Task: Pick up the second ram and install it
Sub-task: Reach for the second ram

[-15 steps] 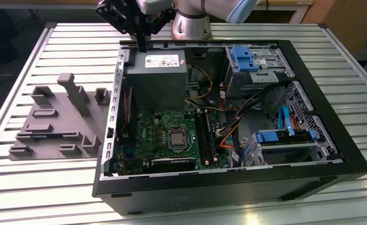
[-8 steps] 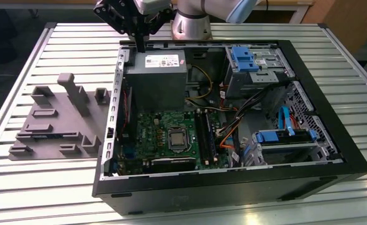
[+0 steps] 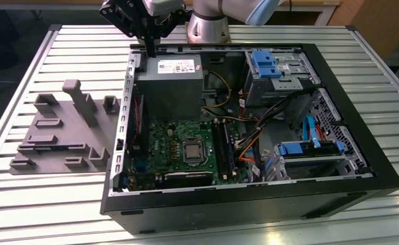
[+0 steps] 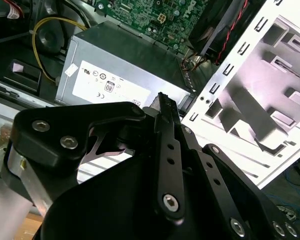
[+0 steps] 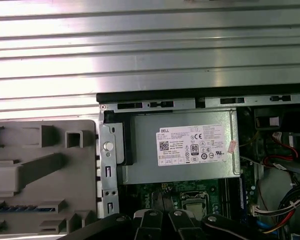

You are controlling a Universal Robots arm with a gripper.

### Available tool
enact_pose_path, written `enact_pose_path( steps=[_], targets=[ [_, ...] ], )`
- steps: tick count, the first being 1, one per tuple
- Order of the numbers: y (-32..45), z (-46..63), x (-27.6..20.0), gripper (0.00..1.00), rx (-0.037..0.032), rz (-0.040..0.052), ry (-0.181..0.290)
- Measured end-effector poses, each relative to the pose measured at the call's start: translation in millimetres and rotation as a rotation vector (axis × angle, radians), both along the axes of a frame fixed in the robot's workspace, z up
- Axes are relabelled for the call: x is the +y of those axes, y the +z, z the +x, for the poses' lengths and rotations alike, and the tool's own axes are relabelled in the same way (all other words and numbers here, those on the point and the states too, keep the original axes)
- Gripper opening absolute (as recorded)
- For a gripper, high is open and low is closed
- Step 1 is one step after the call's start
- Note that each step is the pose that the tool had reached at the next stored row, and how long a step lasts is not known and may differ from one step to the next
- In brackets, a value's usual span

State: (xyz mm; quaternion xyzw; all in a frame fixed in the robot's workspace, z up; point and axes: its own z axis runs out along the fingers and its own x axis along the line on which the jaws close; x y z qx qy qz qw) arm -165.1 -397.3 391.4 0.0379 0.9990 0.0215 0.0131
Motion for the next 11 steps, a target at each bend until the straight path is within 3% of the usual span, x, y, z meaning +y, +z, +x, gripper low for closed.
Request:
enact_pose_path(
  steps=[11],
  targets=[
    [-0.4,-4.6,0.0,0.11,0.0000,0.0001,0.000]
  ],
)
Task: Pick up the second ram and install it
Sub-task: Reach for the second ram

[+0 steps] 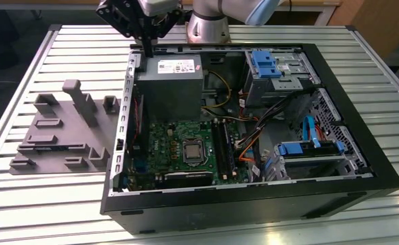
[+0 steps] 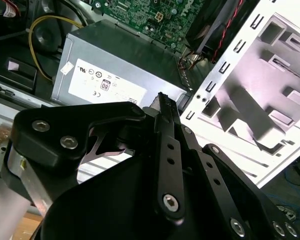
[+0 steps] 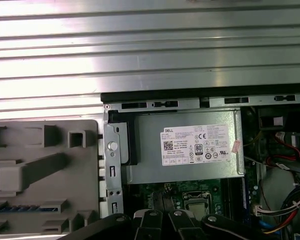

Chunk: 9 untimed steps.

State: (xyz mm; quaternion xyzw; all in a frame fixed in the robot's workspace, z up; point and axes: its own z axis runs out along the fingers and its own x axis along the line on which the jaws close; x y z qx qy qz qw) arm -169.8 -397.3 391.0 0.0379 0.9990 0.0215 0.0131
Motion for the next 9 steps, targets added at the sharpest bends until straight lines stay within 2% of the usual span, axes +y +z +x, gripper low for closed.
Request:
enact_pose_path(
  steps=[9],
  targets=[
    [-0.3,-6.8,0.0,0.11,0.0000,-0.0001,0.000]
  ],
)
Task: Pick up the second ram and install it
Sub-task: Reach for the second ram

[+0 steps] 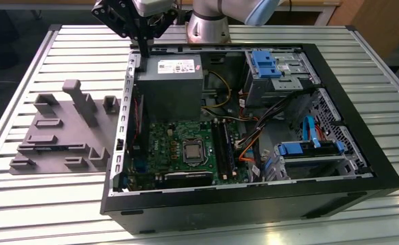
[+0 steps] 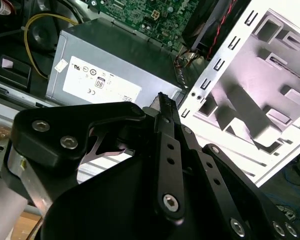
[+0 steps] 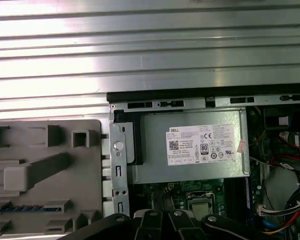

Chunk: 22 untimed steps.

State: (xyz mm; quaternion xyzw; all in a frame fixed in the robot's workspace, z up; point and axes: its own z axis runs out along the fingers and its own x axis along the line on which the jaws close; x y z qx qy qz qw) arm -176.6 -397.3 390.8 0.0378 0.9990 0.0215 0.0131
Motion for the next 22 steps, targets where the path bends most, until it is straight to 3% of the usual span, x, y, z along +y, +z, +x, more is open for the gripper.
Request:
enact_pose_path(
  steps=[22],
  targets=[
    [-0.6,-31.0,0.0,0.11,0.0000,0.0000,0.000]
  ],
)
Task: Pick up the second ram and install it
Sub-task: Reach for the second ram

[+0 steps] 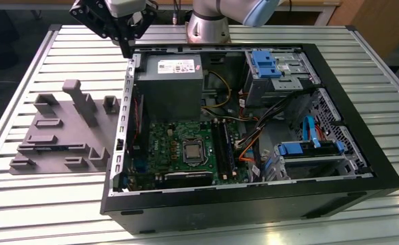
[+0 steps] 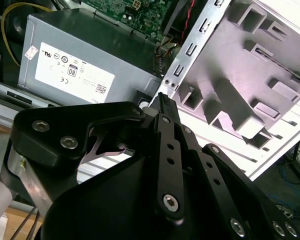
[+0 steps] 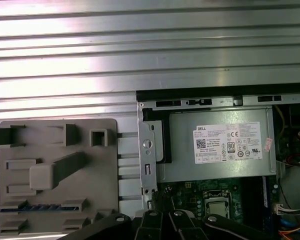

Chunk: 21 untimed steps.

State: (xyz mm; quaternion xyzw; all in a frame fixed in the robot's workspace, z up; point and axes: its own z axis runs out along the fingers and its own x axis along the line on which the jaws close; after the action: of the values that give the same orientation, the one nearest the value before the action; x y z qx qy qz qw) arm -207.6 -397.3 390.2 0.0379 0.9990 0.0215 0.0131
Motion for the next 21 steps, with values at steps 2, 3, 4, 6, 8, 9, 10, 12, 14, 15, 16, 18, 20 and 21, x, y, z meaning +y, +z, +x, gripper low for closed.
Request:
enact_pose_path(
  steps=[2,3,4,6,8,9,10,12,14,15,16,18,20,21],
  targets=[
    [-0.1,-2.8,0.0,0.11,-0.0001,0.0001,0.000],
    [-0.1,-4.3,0.0,0.11,0.0000,0.0000,0.000],
    [-0.1,-5.8,0.0,0.11,0.0000,0.0000,0.000],
    [-0.2,-8.8,0.0,0.11,-0.0001,0.0001,0.000],
    [-0.3,-11.8,0.0,0.11,-0.0001,0.0001,0.000],
    [-0.2,-13.1,0.0,0.11,0.0000,0.0000,0.000],
    [-0.3,-14.5,0.0,0.11,0.0000,0.0000,0.000],
    [-0.4,-17.1,0.0,0.11,-0.0001,0.0001,0.000],
    [-0.4,-19.7,0.0,0.11,0.0000,0.0000,0.000],
    [-0.5,-21.2,0.0,0.11,-0.0001,0.0001,0.000],
    [-0.5,-22.5,0.0,0.11,-0.0001,0.0001,0.000],
    [-0.5,-25.3,0.0,0.11,0.0000,0.0000,0.000],
    [-0.6,-28.0,0.0,0.11,-0.0001,0.0001,0.000],
    [-0.6,-29.4,0.0,0.11,0.0000,0.0000,0.000]
  ],
)
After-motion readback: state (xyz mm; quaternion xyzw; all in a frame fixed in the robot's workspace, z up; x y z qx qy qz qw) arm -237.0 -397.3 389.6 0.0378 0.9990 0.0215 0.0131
